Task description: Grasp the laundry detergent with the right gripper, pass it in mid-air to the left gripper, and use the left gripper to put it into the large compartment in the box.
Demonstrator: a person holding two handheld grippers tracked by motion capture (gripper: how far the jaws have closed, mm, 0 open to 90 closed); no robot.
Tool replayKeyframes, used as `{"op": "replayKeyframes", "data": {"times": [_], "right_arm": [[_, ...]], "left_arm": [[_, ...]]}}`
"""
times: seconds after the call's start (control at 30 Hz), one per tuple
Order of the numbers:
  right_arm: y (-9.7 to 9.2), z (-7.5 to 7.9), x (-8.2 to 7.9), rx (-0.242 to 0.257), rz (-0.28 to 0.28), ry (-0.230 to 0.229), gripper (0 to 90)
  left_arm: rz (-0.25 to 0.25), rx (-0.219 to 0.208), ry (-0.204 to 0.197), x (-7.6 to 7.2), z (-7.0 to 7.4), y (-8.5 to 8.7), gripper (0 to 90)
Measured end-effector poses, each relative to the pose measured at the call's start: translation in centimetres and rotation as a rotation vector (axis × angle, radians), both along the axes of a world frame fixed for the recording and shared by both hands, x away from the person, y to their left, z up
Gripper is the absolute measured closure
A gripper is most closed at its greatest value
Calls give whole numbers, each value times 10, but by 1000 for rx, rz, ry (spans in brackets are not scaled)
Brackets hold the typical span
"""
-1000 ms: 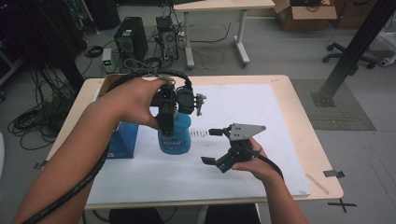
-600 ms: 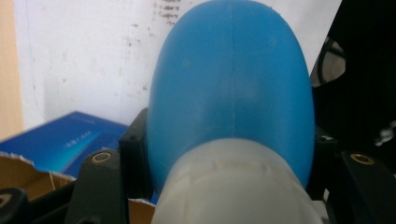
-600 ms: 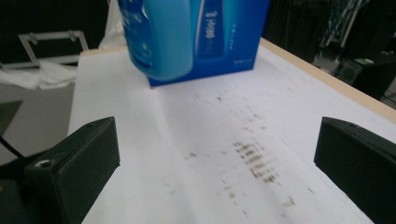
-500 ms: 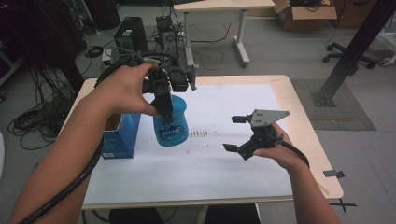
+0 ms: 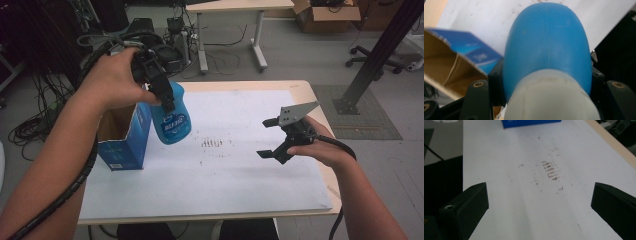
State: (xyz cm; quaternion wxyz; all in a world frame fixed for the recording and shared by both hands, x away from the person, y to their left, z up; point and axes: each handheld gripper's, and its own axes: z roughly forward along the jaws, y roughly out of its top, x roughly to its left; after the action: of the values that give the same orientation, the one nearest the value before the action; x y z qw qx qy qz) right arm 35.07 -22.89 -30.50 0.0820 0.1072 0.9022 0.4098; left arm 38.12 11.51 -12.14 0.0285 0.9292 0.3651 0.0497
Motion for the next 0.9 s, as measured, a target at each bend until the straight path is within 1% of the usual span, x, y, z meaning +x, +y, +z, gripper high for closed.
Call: {"op": "replayKeyframes", "data": {"times": [0.07,0.1,0.17,0.23,0.27,0.3,0.37,0.4,0.43,0.47,0.5,0.53,0.57,0.6,0.63,0.7,0.83,0.9], "right_arm": [[-1,3,0,-40,15,4,15],[-1,5,0,-52,21,6,16],[-1,7,0,-73,31,16,15],[-1,8,0,-93,43,21,18],[-1,9,0,-102,46,23,16],[0,9,0,-109,50,28,18],[1,9,1,-127,60,32,19],[1,9,1,-127,60,32,19],[1,8,0,-132,70,34,19],[1,6,0,-139,79,50,21],[1,6,0,-139,79,50,21],[2,3,1,-167,95,57,22],[2,3,1,-167,95,57,22],[3,1,1,-182,95,62,23],[3,1,1,-182,95,62,23],[3,1,1,-182,100,68,23],[3,0,0,-175,105,64,23],[3,-1,-1,-173,109,67,23]], "left_arm": [[55,2,0,4,5,6,383],[83,1,-2,6,7,10,384],[139,-3,-5,10,12,17,384],[197,-5,0,15,17,25,384],[228,-8,1,17,20,28,384],[273,-11,1,19,22,33,384],[322,-14,2,22,25,38,384],[363,-17,4,24,28,42,384],[382,-18,4,26,28,45,384],[403,-18,6,27,30,48,384],[427,-19,7,29,30,51,384],[443,-15,11,31,32,54,384],[463,-14,9,32,33,57,384],[494,-6,15,34,35,62,384],[494,-6,15,34,35,62,384],[529,-3,15,36,37,66,383],[592,11,7,39,39,77,384],[622,9,10,40,40,83,384]]}}
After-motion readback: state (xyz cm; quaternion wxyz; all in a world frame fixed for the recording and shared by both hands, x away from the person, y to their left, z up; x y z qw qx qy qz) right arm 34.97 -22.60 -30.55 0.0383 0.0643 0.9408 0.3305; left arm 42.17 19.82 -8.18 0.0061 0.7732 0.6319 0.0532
